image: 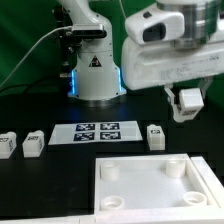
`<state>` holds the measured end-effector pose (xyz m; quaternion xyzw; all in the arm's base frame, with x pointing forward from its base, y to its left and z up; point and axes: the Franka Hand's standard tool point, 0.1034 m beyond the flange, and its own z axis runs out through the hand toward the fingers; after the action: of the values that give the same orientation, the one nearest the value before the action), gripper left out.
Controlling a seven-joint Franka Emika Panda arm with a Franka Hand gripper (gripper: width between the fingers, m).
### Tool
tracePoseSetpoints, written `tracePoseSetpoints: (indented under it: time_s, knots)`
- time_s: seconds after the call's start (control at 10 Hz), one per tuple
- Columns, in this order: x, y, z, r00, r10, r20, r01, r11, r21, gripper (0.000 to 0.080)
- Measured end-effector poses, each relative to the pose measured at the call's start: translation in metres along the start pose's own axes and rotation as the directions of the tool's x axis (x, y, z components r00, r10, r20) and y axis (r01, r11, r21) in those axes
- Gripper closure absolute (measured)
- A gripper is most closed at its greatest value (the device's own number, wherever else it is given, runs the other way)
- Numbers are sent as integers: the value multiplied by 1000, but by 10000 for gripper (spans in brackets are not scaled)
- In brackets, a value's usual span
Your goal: Assemble one leg
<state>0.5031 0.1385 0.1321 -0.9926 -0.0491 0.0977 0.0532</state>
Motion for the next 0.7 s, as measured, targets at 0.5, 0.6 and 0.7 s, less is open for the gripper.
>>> tracePoseSetpoints:
  time_s: [0.5, 0.6, 0.7]
  knots:
    - [38, 6, -8, 886, -34, -462, 33, 999, -11, 507]
    - [55, 8, -5, 834, -40, -550, 43, 999, -8, 507]
    - [67, 6, -5, 798, -42, -602, 49, 999, -4, 507]
